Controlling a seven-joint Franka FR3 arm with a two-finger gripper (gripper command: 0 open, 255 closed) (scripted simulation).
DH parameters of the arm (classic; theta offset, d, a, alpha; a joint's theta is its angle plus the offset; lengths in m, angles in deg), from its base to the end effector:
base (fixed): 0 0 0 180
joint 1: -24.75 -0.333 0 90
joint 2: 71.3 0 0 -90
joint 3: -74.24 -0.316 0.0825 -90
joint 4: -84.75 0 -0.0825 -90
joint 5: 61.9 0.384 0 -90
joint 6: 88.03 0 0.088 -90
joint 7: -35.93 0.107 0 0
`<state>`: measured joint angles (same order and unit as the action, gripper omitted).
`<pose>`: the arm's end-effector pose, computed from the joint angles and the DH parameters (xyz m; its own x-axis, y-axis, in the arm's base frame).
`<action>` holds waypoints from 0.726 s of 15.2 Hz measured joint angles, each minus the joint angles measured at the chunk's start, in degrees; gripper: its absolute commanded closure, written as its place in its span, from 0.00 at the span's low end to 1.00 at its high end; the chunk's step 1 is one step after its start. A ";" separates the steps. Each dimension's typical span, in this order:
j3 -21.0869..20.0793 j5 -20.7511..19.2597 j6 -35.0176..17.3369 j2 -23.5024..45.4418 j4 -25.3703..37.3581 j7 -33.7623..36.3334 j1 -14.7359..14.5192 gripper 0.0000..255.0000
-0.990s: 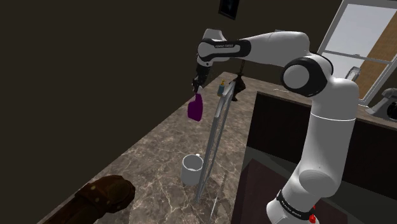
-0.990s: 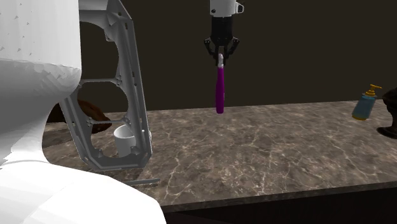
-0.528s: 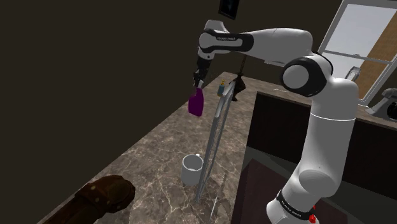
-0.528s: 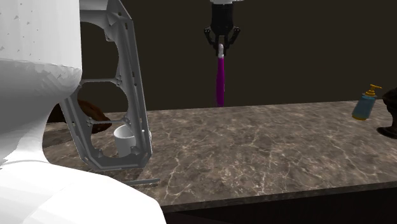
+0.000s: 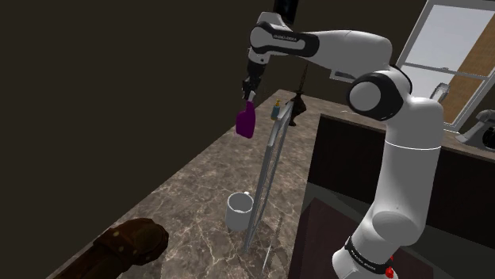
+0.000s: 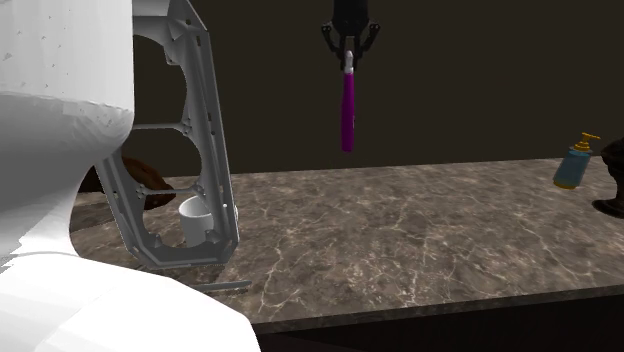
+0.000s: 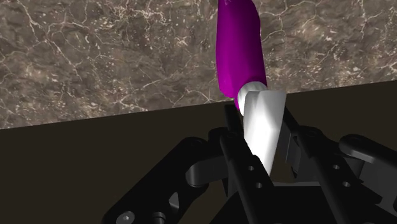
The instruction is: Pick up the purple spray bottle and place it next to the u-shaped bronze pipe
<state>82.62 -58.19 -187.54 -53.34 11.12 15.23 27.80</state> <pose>0.6542 -0.1098 0.5879 0.9764 0.1656 0.1388 0.1628 -0.9862 0.0313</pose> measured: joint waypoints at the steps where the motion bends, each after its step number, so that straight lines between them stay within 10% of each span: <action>1: -0.01 0.03 1.05 0.36 1.41 0.11 0.01 1.00; 11: -0.26 -0.04 8.60 1.41 10.02 1.35 -0.47 1.00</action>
<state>82.36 -58.23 -178.94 -51.92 21.14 16.58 27.33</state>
